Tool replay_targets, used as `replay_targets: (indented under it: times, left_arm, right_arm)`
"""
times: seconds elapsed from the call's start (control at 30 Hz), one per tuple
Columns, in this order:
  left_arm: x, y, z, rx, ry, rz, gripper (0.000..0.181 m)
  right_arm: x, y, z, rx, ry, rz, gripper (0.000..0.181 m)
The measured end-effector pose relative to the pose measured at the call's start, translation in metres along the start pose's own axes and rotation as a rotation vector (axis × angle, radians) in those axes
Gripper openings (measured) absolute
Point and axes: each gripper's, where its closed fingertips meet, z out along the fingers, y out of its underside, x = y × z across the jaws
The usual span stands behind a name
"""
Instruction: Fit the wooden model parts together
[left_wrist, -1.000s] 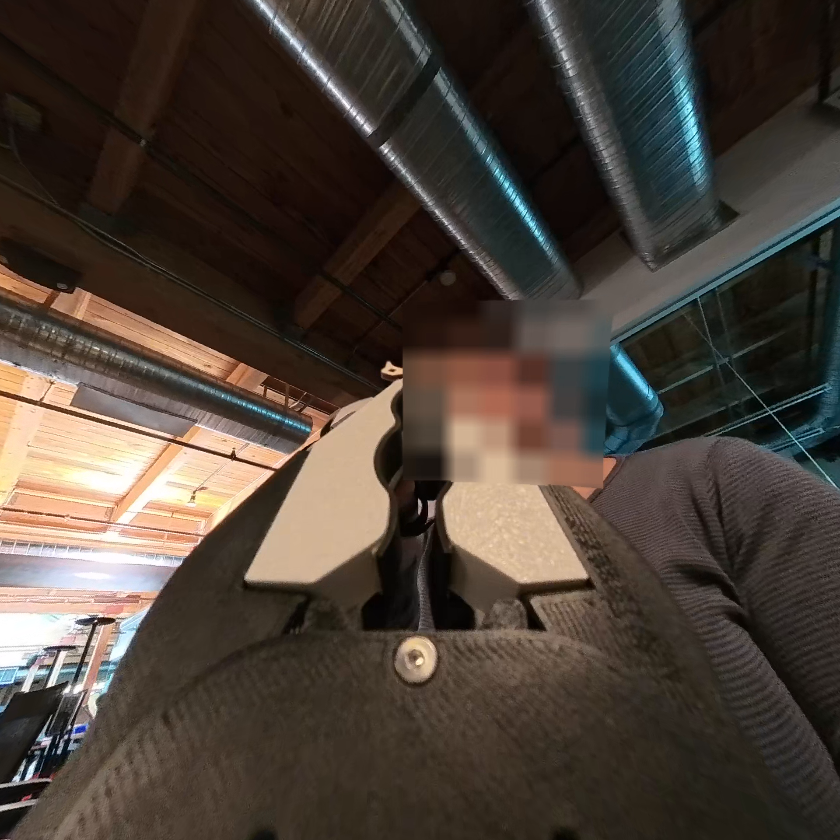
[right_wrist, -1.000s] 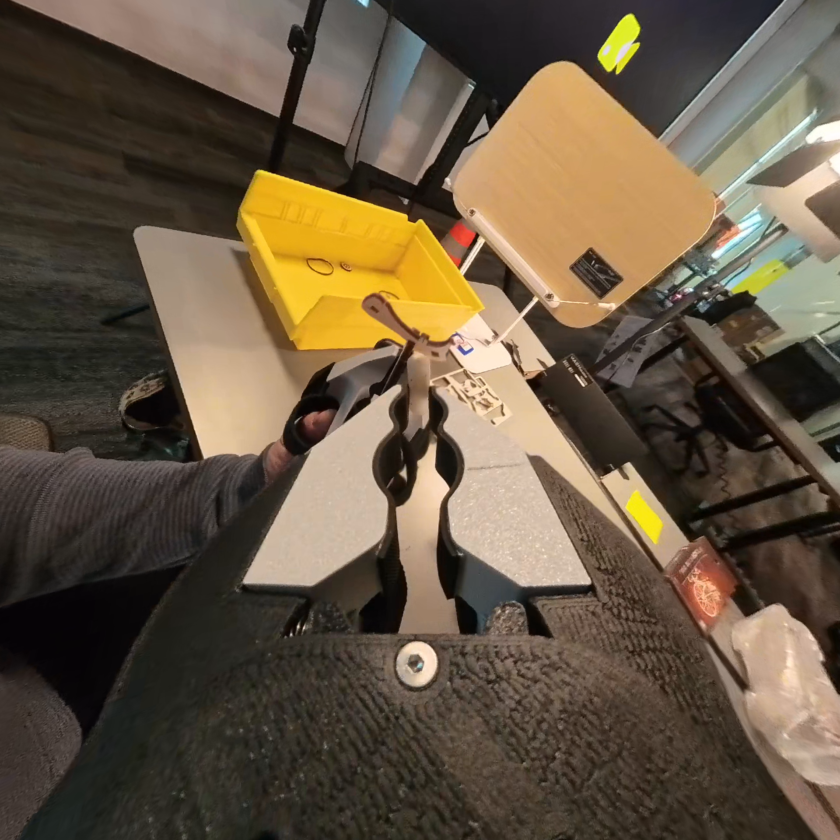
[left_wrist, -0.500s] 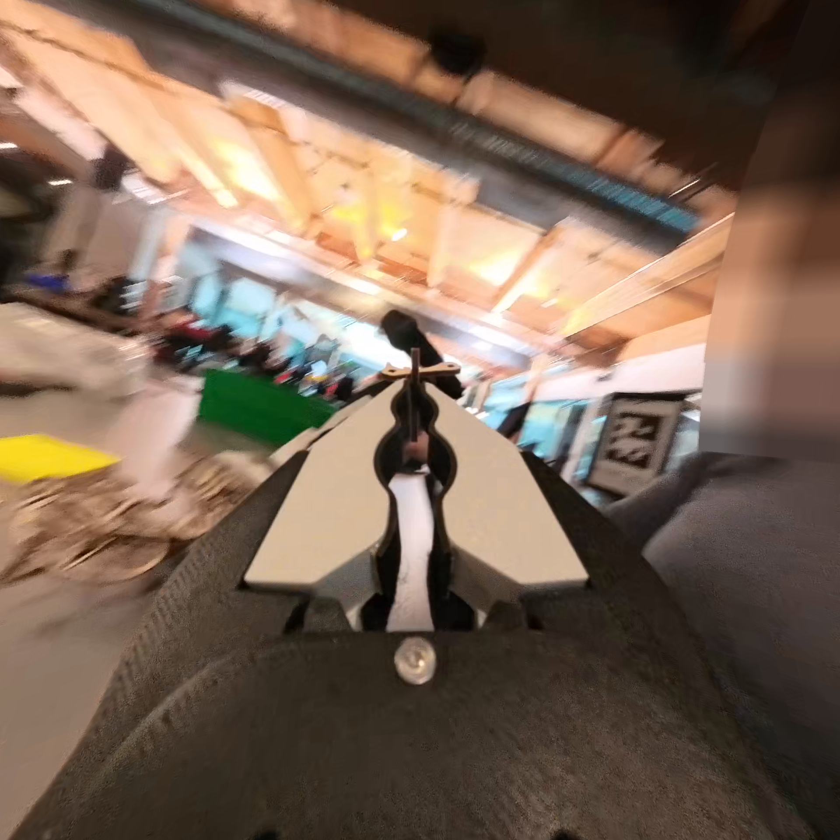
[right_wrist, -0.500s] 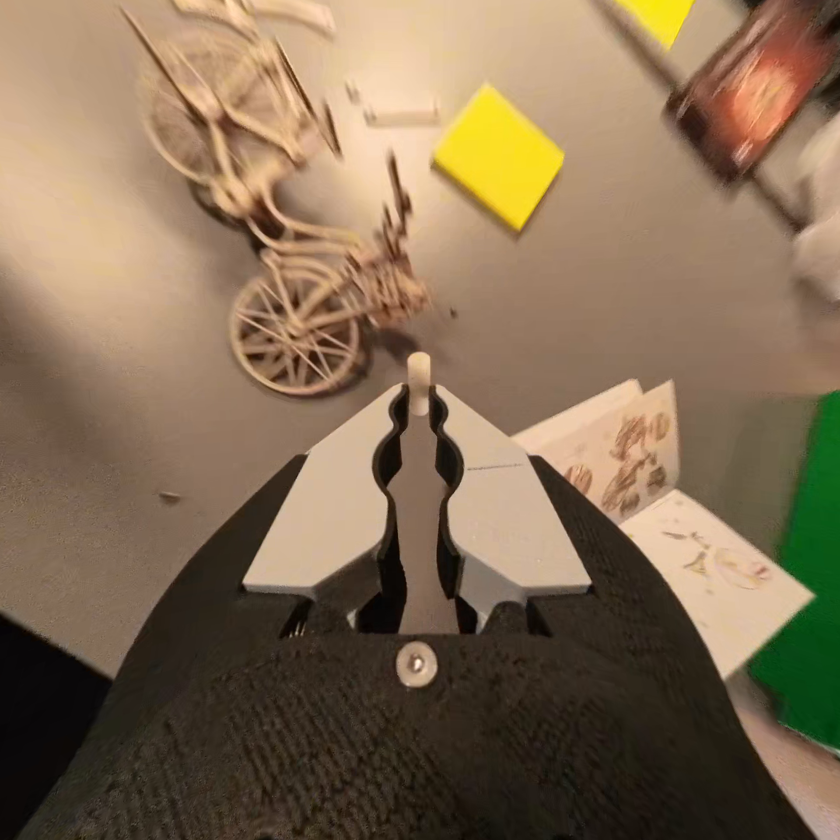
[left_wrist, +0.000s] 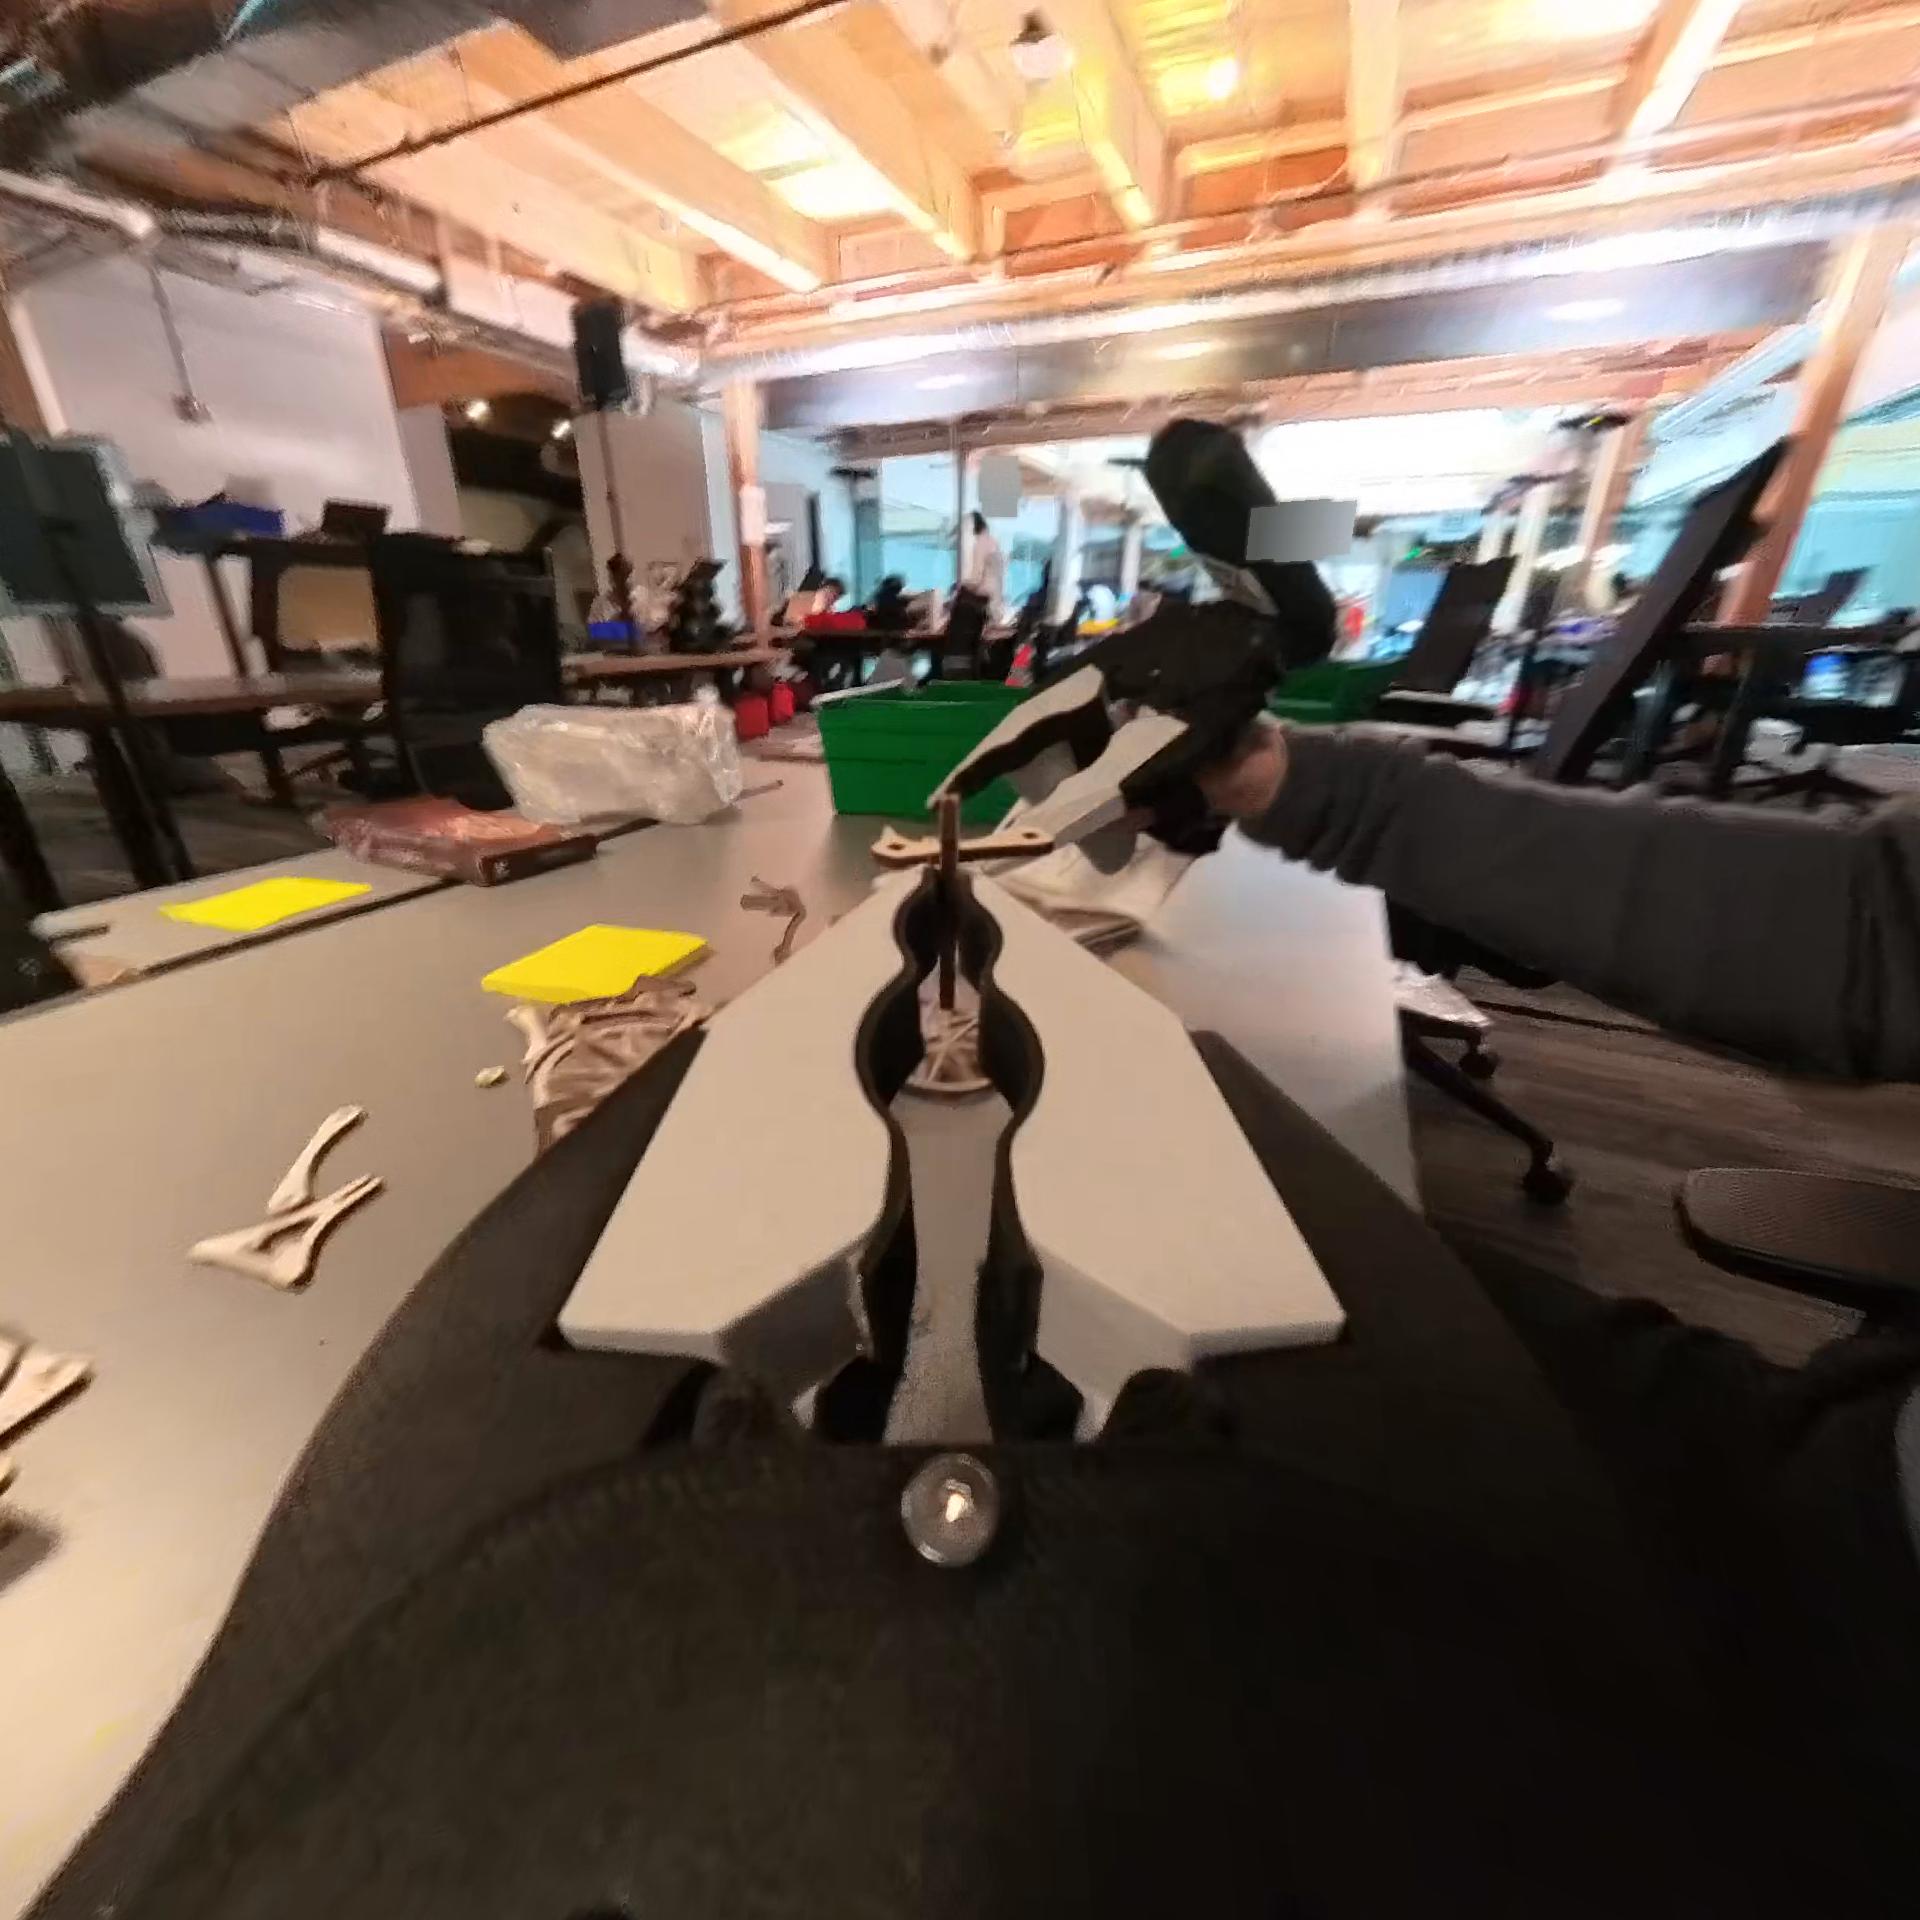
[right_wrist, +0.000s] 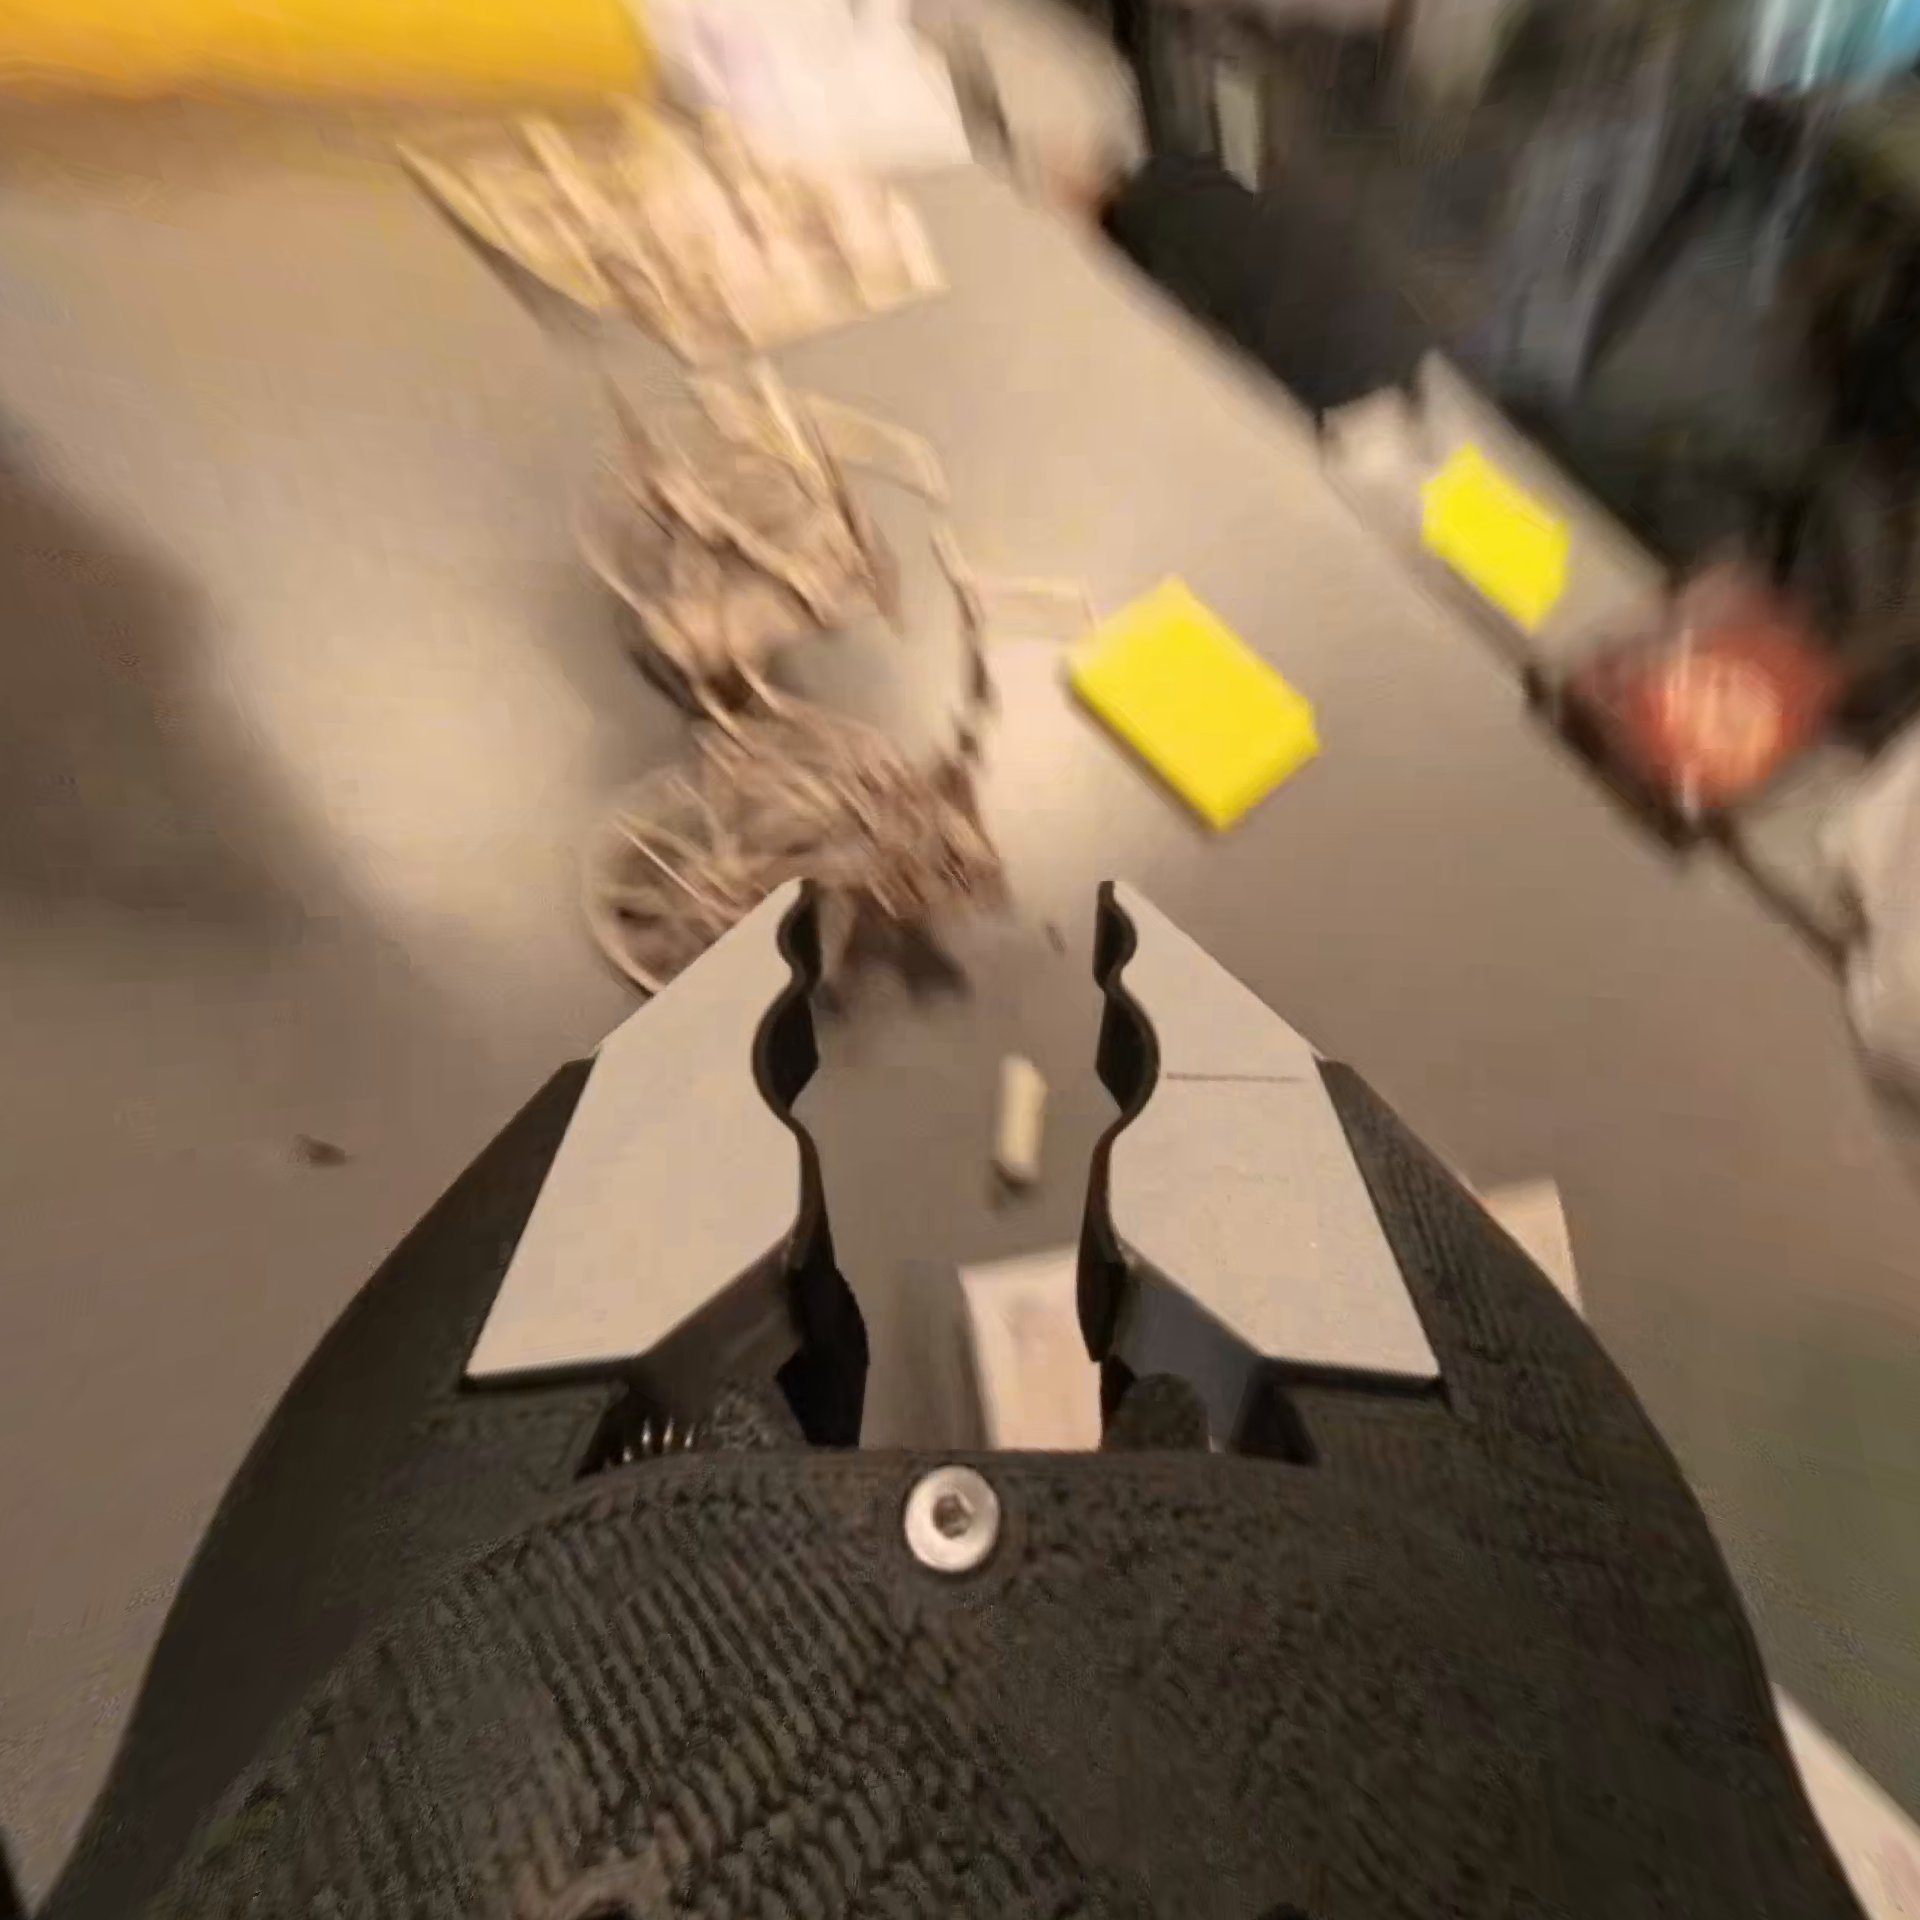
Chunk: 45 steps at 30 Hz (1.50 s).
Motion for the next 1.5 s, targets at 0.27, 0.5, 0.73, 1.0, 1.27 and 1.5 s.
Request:
replay_targets:
  times: [0.27,0.5,0.73,1.0,1.27,1.5]
  left_arm:
    - [0.043,-0.011,-0.003,0.080,0.224,0.049,0.001]
    - [0.049,-0.008,-0.003,0.065,0.268,0.020,0.001]
    - [0.054,-0.003,-0.002,0.035,0.301,0.011,0.001]
    - [0.060,-0.008,-0.007,0.060,0.381,-0.076,0.001]
    - [0.061,-0.009,-0.009,0.066,0.401,-0.103,0.001]
    - [0.054,-0.002,-0.007,0.021,0.368,-0.154,0.001]
  right_arm:
    - [-0.137,-0.120,-0.094,0.854,-0.710,0.136,0.052]
    - [-0.166,-0.126,-0.057,0.731,-0.772,0.154,0.054]
    - [-0.187,-0.114,-0.030,0.539,-0.693,-0.056,0.046]
    - [-0.193,-0.115,-0.033,0.540,-0.817,-0.011,0.046]
    - [-0.196,-0.116,-0.038,0.546,-0.930,0.053,0.039]
    - [-0.190,-0.110,-0.028,0.511,-0.852,0.027,0.036]
